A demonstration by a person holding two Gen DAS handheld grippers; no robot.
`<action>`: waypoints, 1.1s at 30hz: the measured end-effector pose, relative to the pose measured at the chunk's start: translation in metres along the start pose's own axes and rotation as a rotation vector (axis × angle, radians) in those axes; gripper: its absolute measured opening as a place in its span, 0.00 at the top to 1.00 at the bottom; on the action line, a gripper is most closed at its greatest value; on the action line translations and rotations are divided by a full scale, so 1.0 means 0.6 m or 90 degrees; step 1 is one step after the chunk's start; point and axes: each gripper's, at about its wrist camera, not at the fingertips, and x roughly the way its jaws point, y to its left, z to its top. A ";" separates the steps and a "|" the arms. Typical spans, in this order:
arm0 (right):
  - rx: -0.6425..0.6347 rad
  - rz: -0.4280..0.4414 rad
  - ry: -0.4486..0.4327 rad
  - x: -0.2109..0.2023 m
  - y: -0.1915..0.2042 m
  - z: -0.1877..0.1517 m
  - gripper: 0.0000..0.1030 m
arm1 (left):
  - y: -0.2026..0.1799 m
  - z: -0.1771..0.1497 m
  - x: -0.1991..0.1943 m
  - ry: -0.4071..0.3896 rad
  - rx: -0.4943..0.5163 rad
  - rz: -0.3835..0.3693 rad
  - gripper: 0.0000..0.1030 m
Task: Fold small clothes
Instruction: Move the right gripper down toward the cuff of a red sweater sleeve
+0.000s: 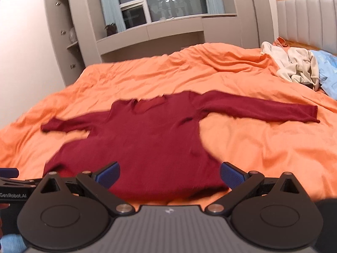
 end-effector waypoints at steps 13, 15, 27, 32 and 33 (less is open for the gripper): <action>0.034 -0.108 0.006 0.139 -0.160 0.191 0.00 | -0.135 0.274 0.144 -0.025 0.014 -0.113 0.00; 0.038 -0.126 0.008 0.160 -0.182 0.208 0.00 | -0.160 0.305 0.176 -0.022 0.013 -0.125 0.00; 0.118 -0.195 0.014 0.273 -0.330 0.259 0.00 | -0.289 0.413 0.398 0.012 0.051 -0.160 0.00; 0.154 -0.233 0.013 0.292 -0.390 0.250 0.00 | -0.331 0.411 0.474 0.011 0.047 -0.182 0.00; 0.171 -0.243 0.011 0.292 -0.409 0.245 0.00 | -0.340 0.406 0.482 0.007 0.052 -0.178 0.00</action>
